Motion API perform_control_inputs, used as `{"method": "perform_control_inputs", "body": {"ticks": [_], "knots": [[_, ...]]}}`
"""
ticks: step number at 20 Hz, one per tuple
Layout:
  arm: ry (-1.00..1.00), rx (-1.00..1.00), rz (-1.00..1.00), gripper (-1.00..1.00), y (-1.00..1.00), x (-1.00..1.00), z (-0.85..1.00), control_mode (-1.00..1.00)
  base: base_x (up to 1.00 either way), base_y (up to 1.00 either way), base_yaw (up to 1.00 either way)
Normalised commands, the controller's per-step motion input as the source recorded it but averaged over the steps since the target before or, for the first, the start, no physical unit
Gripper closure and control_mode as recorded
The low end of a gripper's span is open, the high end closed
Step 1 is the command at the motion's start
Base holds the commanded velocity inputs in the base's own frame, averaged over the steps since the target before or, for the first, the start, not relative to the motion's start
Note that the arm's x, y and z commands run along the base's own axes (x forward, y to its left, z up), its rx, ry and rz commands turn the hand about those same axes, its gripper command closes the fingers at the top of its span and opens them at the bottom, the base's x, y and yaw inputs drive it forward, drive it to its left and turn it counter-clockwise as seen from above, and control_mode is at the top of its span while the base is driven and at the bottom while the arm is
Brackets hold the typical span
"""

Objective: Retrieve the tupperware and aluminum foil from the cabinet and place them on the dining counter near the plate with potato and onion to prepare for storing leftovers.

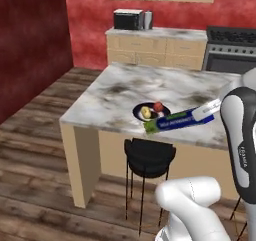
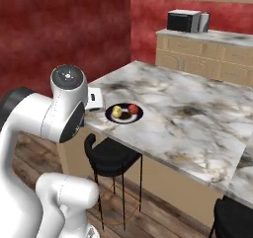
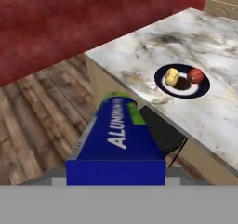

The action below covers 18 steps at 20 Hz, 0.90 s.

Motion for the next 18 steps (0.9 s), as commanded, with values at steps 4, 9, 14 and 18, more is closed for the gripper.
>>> {"method": "perform_control_inputs", "body": {"ticks": [4, 9, 14, 18], "knots": [[0.00, 0.00, 0.00, 1.00, 0.00, 0.00, 0.00, 1.00, 0.77, 0.10, -0.29], [0.00, 0.00, 0.00, 1.00, 0.00, 0.00, 0.00, 1.00, 0.68, 0.00, -0.33], [0.00, 0.00, 0.00, 1.00, 0.00, 0.00, 0.00, 1.00, 0.54, 0.05, -0.35], [-0.44, 0.00, -0.27, 1.00, 0.00, 0.23, 0.00, -1.00, 0.10, 0.01, -0.09]]}}
